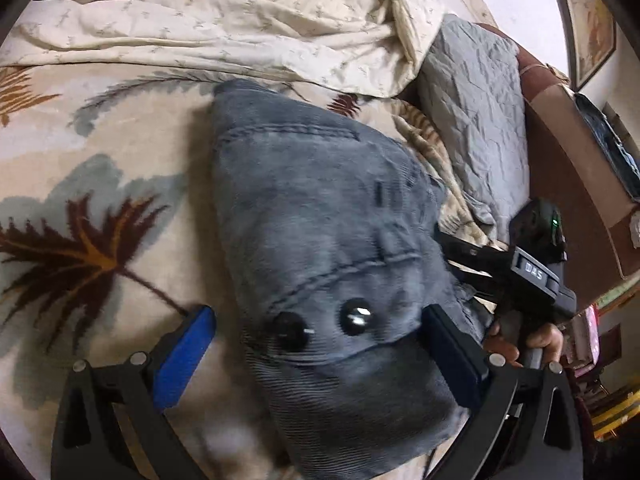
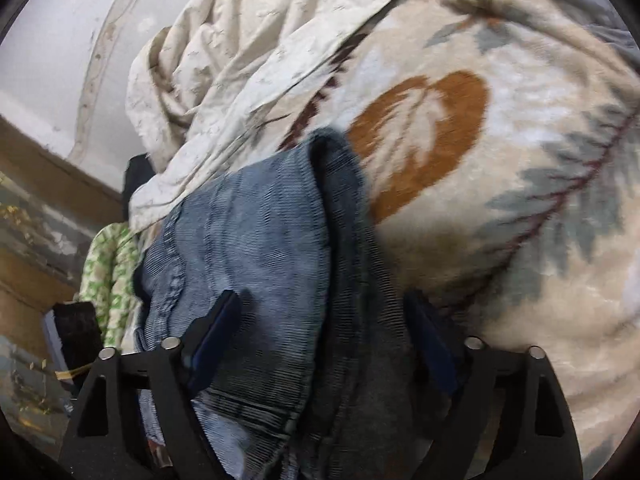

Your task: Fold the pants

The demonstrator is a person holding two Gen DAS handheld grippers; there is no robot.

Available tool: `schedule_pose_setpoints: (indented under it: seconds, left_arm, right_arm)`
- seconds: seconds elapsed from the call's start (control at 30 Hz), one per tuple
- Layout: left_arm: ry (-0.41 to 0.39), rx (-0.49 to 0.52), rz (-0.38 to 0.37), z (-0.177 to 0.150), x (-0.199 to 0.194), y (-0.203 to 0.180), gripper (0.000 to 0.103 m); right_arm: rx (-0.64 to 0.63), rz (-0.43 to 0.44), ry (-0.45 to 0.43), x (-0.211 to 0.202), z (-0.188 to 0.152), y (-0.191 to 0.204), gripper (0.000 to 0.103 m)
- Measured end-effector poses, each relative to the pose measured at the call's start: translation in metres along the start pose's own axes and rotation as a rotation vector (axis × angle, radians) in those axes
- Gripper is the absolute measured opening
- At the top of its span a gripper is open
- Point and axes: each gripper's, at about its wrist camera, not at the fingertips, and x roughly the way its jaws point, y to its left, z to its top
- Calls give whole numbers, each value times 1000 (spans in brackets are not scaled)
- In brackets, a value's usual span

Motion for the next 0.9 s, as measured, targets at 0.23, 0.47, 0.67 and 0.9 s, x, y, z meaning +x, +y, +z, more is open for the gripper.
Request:
schedule_pose_setpoints:
  seconds: [0.23,0.47,0.67,0.9]
  left_arm:
    - [7,86,2,-6,3,-15,97]
    - [-28,97,13,-4,-8,-18,79]
    - [-77,115,21,-1,-27,-22,70]
    - [-193,120,70,9,-74,-26,70]
  right_arm:
    - [-13,-13,6,-2,-2,12,43]
    - [-70,-59,-48,-10,-4,31,26]
    - [-148,-69,-102,-19,-5,58,22]
    - [-230,-25,-145,-20,-13,100,20]
